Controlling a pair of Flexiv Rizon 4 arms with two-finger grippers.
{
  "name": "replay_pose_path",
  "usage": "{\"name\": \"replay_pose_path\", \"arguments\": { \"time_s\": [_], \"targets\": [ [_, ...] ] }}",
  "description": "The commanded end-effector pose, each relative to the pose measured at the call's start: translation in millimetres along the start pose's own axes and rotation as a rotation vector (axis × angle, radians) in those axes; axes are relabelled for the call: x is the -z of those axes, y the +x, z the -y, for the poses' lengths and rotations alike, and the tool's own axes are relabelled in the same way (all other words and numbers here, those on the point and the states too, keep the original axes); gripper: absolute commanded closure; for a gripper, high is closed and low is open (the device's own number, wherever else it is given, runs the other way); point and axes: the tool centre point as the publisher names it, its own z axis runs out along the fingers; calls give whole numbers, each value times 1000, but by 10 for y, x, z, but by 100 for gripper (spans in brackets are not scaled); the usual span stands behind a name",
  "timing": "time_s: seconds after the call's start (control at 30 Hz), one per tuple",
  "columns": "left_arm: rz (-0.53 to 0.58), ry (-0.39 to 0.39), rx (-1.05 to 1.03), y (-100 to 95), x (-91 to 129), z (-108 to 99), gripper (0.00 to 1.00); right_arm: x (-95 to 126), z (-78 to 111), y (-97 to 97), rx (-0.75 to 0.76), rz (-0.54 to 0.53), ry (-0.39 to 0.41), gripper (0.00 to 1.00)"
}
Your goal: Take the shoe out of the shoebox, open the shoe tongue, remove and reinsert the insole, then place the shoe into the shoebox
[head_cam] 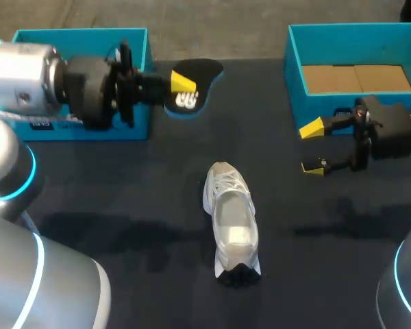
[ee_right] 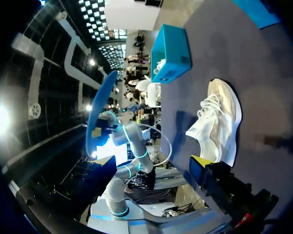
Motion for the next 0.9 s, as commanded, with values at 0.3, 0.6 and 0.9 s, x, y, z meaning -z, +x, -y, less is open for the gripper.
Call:
{"name": "replay_pose_path", "arguments": {
  "time_s": [0.3, 0.6, 0.9],
  "targets": [
    [114, 52, -174, 158, 6, 8, 100, -10, 2, 0, 0, 2, -2, 0],
    [60, -9, -292, 482, -137, 4, 100, -10, 2, 0, 0, 2, -2, 0],
    [53, -76, -445, 929, -207, -74, 100, -10, 2, 0, 0, 2, -2, 0]
  ]
}}
